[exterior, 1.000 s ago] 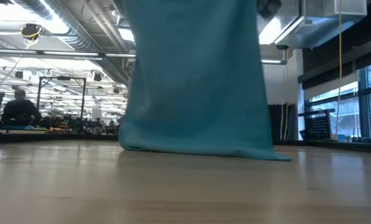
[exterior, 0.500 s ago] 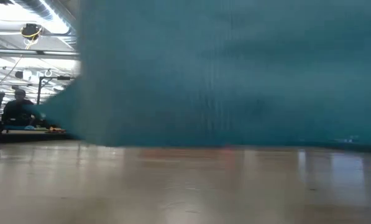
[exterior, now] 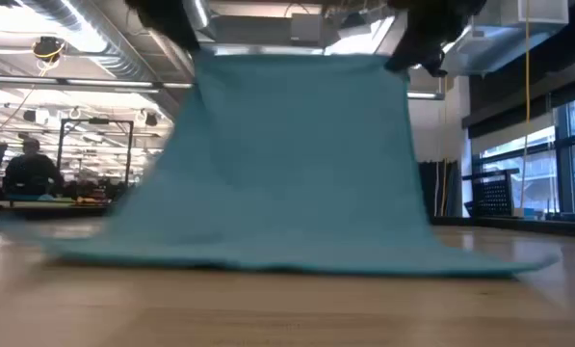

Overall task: Roll microfiber towels into tight, uniform cylinder then place into a basket
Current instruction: Fold the blue microfiber towel

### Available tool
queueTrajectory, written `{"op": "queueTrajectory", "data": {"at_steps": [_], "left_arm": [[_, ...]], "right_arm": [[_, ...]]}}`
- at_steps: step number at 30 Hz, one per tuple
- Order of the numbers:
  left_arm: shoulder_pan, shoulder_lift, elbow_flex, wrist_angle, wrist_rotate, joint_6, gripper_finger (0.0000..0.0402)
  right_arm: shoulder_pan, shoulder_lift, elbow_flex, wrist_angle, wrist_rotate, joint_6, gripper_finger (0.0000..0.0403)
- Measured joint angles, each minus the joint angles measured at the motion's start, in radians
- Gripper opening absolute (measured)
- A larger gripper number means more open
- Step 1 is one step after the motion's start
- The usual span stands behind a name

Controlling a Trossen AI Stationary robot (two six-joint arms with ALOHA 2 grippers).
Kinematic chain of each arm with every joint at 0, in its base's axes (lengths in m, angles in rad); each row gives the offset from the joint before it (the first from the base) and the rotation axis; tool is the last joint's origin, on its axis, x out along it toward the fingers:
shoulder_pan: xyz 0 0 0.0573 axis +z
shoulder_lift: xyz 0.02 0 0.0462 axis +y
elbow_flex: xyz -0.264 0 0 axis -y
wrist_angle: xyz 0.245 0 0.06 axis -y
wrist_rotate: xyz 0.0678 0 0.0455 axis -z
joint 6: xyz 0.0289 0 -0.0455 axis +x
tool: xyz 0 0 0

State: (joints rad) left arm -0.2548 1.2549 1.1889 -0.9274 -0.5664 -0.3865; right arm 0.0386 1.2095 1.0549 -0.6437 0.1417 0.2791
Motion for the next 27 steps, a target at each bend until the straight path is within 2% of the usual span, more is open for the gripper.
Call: {"op": "queueTrajectory", "data": {"at_steps": [7,12,16,19,22,27], "left_arm": [[0.124,0.000,-0.185,0.272,0.009,0.108,0.0000],[0.140,-0.001,-0.286,0.405,0.003,0.106,0.0000],[0.112,-0.001,-0.389,0.539,-0.001,0.100,0.0000],[0.073,-0.001,-0.455,0.624,-0.036,0.093,0.0000],[0.017,-0.001,-0.501,0.690,-0.071,0.093,0.0000],[-0.092,-0.001,-0.570,0.787,-0.124,0.079,0.0000]], "right_arm": [[-0.063,0.012,-0.121,0.095,0.008,-0.039,0.0005],[-0.052,0.013,-0.182,0.147,0.008,-0.063,0.0005],[-0.018,0.013,-0.237,0.211,0.001,-0.068,0.0005],[0.008,0.013,-0.289,0.297,-0.051,-0.076,0.0005],[0.039,0.013,-0.321,0.342,-0.095,-0.075,0.0005],[0.099,0.013,-0.367,0.411,-0.106,-0.075,0.0005]]}}
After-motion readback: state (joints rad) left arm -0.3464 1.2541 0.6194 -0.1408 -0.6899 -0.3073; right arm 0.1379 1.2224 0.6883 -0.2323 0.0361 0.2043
